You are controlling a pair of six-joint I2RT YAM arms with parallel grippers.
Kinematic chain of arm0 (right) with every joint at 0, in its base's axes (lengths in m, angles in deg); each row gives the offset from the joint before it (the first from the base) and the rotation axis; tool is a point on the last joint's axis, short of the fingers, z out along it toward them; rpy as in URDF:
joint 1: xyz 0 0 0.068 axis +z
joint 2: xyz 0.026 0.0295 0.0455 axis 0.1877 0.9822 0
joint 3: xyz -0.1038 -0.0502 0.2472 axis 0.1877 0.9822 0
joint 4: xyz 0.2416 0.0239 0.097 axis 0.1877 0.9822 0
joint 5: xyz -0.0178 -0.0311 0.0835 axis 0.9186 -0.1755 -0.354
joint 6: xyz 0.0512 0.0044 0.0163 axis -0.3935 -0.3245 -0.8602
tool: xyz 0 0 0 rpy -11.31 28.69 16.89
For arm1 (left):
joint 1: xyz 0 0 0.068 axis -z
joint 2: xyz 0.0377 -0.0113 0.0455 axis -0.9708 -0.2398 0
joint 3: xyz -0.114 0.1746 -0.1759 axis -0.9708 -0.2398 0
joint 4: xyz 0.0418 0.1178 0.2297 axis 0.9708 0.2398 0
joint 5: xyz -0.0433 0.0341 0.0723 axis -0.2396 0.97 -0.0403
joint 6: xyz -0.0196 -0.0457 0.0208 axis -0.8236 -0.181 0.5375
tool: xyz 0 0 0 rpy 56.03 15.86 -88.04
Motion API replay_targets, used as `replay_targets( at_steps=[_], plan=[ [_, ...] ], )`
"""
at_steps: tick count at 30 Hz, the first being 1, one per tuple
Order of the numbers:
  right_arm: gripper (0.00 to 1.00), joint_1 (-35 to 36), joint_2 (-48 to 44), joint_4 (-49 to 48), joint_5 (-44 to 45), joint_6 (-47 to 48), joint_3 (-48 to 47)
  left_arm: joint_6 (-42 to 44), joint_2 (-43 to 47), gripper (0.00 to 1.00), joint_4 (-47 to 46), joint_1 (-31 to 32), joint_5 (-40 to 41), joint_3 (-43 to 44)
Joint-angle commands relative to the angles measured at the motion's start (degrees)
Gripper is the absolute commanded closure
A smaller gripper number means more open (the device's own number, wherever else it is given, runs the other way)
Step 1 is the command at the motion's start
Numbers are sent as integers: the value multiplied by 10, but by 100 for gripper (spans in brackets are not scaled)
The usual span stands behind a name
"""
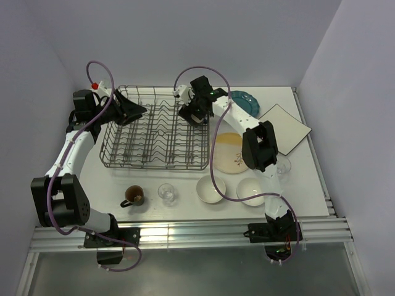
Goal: Load the mixed dishes into the dish rack
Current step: Place the cup upside down on the dish rack
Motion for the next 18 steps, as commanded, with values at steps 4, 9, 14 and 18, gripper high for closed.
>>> replay_targets(
  at_steps=[4, 9, 14, 18],
  plan=[
    [0, -11, 0, -24, -1, 31, -28, -15, -23, 41, -44, 23, -10, 8],
    [0, -11, 8, -10, 3, 60, -30, -10, -91, 41, -21, 67, 9, 51],
    [0, -10, 20, 6, 6, 76, -34, -10, -165, 43, -10, 89, 26, 113],
    [0, -11, 20, -2, 4, 75, -28, -17, -227, 48, 12, 111, 43, 169]
  ],
)
